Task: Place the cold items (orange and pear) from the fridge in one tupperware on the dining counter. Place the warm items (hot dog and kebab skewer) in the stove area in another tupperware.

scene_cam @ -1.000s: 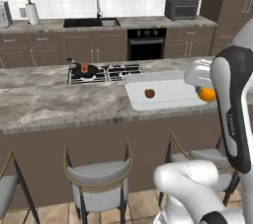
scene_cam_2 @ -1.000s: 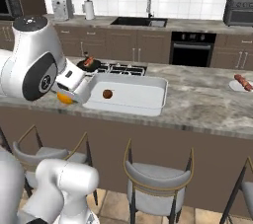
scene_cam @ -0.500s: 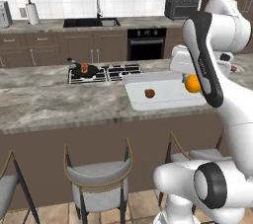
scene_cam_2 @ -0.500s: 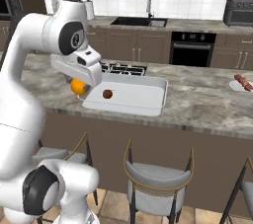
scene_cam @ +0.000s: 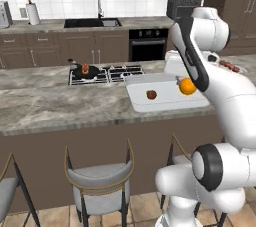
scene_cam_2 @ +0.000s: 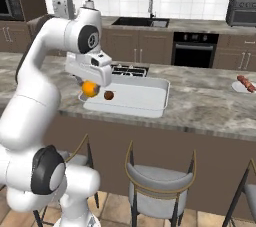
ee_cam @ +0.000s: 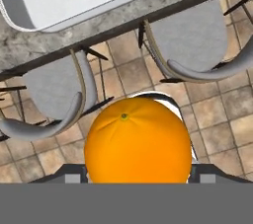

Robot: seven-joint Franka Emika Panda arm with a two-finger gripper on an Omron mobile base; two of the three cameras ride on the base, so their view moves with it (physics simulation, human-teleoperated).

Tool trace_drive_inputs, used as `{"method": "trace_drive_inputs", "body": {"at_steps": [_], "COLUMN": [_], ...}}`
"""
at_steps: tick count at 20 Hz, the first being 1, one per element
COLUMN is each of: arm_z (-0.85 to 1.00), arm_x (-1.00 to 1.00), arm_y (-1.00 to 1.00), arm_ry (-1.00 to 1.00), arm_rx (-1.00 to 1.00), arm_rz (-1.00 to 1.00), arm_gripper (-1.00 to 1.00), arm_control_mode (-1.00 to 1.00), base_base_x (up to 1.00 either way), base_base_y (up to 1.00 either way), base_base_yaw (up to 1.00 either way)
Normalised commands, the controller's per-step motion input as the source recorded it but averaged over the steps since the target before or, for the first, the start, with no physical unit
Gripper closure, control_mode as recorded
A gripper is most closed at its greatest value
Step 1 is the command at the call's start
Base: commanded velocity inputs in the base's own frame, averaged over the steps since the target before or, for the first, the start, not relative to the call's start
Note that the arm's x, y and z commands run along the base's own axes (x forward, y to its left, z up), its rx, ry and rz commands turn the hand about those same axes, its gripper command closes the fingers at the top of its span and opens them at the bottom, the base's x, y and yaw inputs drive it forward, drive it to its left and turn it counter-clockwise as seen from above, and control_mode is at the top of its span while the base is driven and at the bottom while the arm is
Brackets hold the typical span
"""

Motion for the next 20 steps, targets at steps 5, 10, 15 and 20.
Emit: {"method": "trace_drive_inputs", "body": {"at_steps": [5,10,15,20], "arm_z": [-0.48,-0.34,-0.3,-0.26], "arm_x": [0.61,0.66,0.58,0.59], "arm_y": [-0.16,-0.31,-0.29,-0.24], "arm_ry": [0.02,0.13,0.06,0.06], "arm_rx": [-0.01,0.0,0.0,0.0], "arm_rz": [0.0,0.12,0.17,0.15], "arm_gripper": [1.0,1.0,1.0,1.0], "arm_control_mode": [-1.0,-1.0,-1.0,-1.0], "base_base_x": [0.0,0.0,0.0,0.0], "base_base_y": [0.0,0.0,0.0,0.0], "base_base_yaw": [0.0,0.0,0.0,0.0]}}
